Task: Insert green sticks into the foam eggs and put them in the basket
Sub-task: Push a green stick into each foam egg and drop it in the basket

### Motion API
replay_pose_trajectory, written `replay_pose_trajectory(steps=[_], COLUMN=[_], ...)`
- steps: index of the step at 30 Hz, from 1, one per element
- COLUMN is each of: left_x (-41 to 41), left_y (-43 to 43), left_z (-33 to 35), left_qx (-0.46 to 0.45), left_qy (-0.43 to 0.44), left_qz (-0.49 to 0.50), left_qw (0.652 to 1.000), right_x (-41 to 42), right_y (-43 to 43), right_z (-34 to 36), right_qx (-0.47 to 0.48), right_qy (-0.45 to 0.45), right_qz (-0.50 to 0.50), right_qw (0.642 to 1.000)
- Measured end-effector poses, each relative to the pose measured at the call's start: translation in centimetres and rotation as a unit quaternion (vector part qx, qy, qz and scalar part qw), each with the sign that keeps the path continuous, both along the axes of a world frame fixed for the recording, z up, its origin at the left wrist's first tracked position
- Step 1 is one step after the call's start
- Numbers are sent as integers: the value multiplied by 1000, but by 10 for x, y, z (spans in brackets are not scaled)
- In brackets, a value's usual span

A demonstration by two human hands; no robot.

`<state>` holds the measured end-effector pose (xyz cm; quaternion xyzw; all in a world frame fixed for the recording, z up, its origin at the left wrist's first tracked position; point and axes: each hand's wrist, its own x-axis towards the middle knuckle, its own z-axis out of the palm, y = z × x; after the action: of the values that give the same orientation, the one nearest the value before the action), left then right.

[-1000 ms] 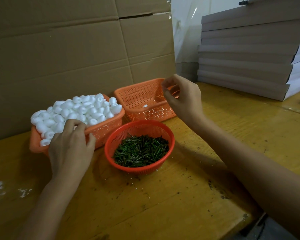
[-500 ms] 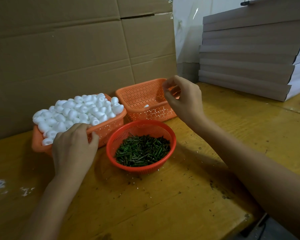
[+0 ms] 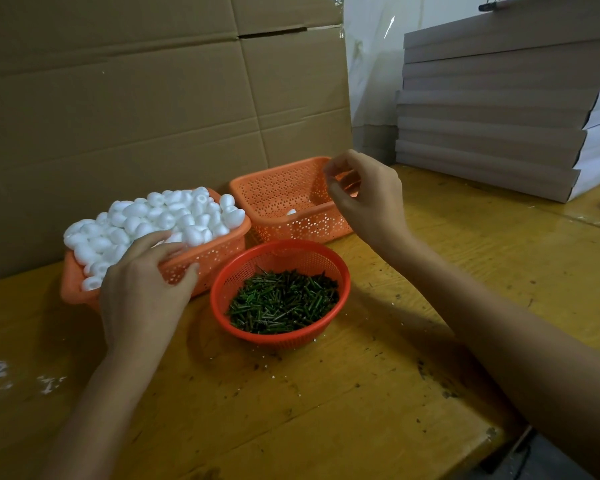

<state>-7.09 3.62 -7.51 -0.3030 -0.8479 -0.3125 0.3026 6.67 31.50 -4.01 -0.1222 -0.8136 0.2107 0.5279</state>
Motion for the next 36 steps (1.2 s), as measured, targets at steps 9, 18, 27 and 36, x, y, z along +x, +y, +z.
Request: replay_pose_trajectory(steps=[9, 18, 27, 36], left_x=[-1, 13, 24, 27], left_y=[-6, 5, 15, 13], left_z=[0, -6, -11, -7], left_qx=[211, 111, 2, -37], left_qy=[21, 155, 238, 234], left_qz=[-56, -109, -212, -235], left_qw=[976, 976, 948, 943], right_x=[1, 1, 3, -1], right_y=[-1, -5, -19, -30], right_z=[1, 1, 6, -5], right_qx=[-1, 30, 70, 120], right_qy=[-6, -23, -181, -399], right_qz=[0, 42, 276, 321], right_qw=[1000, 998, 941, 850])
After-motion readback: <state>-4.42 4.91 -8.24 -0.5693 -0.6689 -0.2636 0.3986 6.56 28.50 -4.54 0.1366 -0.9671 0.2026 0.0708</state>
